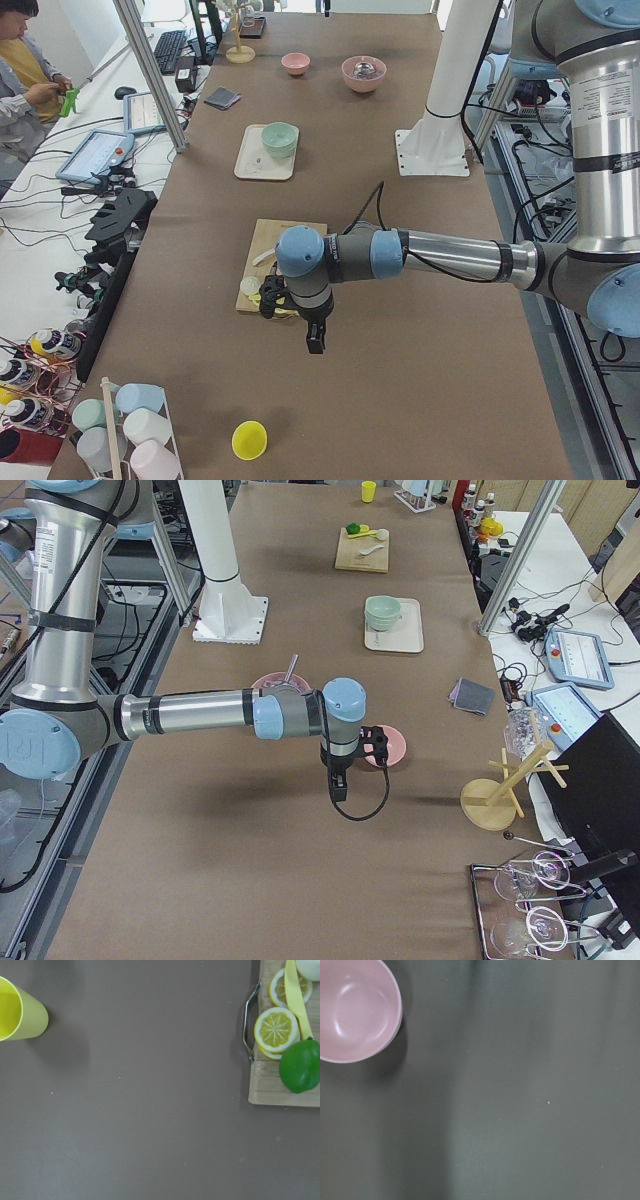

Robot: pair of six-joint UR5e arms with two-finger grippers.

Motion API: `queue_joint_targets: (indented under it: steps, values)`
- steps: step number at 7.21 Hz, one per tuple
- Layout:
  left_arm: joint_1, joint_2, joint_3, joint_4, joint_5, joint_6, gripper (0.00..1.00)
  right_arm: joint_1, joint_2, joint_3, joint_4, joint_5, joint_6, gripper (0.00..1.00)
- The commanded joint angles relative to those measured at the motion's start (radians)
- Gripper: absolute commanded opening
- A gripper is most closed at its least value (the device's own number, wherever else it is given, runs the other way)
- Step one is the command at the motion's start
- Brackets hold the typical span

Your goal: Stack pink bowl on green and place spoon

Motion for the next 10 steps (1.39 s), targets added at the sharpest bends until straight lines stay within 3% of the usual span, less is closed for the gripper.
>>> queue_joint_targets:
  steps: [1,7,9,10]
  values:
    - [0.000,0.009,-0.006,-0.018,0.001,0.021,0.98,0.000,0.000,0.002,0.002,0.001,0.000,1.00]
    - [0.004,-0.012,-0.023,-0.028,-0.013,0.010,0.98,-0.018,0.012,0.000,0.012,0.021,0.008,1.00]
    - [0.006,-0.035,-0.012,-0.029,-0.015,0.001,0.98,-0.066,0.049,-0.009,0.010,0.030,0.017,1.00]
    - [0.006,-0.033,-0.003,-0.040,-0.015,0.002,0.98,-0.156,0.060,-0.015,0.034,0.015,0.015,1.00]
